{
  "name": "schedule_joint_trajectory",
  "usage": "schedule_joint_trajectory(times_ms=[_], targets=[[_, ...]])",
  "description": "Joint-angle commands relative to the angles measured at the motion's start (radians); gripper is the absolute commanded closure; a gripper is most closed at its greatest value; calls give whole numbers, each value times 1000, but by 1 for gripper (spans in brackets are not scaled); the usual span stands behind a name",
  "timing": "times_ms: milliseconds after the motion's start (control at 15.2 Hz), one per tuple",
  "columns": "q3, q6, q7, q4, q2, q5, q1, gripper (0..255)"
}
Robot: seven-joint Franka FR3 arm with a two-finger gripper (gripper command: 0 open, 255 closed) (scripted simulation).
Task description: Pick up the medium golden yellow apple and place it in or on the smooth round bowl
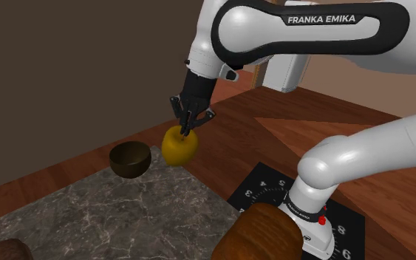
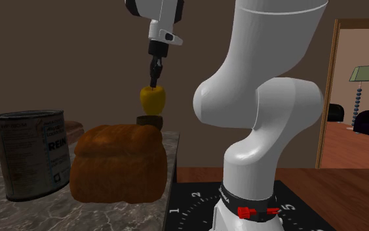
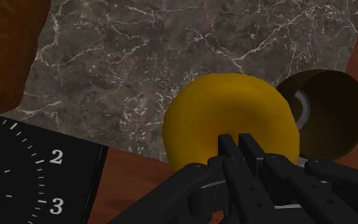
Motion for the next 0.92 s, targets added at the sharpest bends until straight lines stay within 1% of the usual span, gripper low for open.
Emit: schedule_joint_trajectory(times_ms=[0, 264, 594, 858], targets=[[-8, -24, 6, 25, 1, -8, -3, 255], [-22, -67, 16, 71, 3, -22, -8, 255], [56, -51, 59, 272, 210, -103, -103, 255], [140, -53, 126, 454, 395, -209, -172, 255]])
